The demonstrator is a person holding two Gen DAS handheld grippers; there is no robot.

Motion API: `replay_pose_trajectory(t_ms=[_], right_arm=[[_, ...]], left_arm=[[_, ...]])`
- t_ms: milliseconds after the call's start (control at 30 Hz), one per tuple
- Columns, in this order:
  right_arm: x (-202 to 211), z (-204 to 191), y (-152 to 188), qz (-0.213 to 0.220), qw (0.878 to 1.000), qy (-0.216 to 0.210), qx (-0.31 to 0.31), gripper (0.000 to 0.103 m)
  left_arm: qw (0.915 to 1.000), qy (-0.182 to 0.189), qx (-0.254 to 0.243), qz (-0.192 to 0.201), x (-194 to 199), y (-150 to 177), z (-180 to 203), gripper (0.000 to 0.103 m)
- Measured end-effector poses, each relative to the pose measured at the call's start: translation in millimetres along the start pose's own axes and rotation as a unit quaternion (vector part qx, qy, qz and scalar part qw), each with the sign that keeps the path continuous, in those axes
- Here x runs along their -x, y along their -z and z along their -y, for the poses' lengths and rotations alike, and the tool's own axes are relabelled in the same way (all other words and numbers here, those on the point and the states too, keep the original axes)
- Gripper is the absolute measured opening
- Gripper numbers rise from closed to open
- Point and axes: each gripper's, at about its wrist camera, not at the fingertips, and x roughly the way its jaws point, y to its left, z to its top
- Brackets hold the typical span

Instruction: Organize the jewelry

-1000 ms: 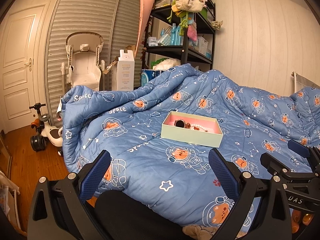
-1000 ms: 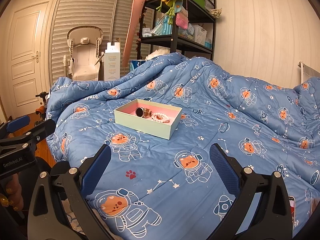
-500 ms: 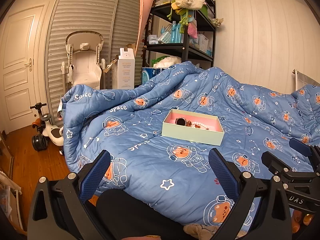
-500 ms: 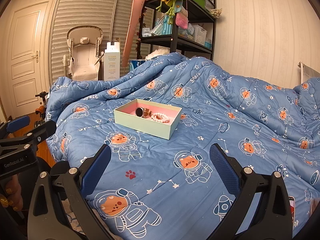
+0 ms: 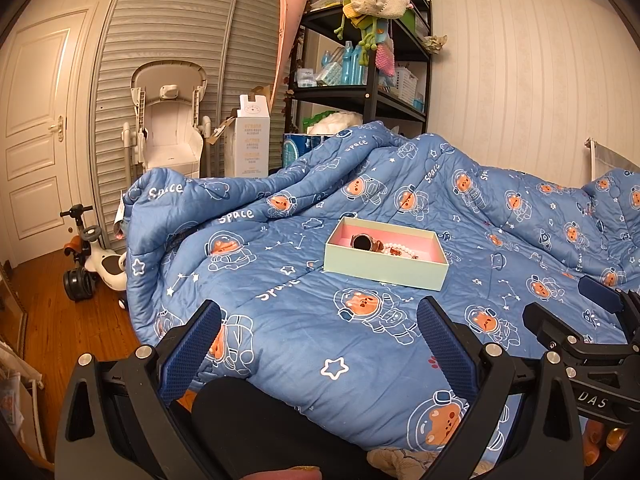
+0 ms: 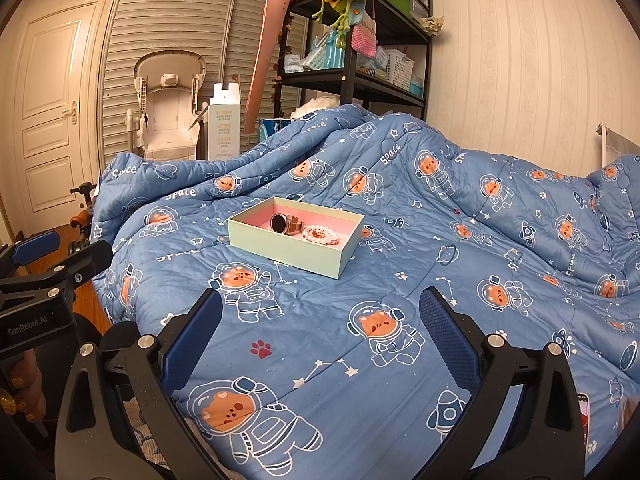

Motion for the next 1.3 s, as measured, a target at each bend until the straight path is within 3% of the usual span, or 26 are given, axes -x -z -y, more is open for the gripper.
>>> replay_pose_trajectory(t_ms=[1300], right_arm=[[-1.0,2.6,2.0,-0.001,1.000,0.002,0.001,0.097]], left_arm=[[0.9999,-0.011,-0.009,0.008,-2.7,3.6,6.0,0.097]])
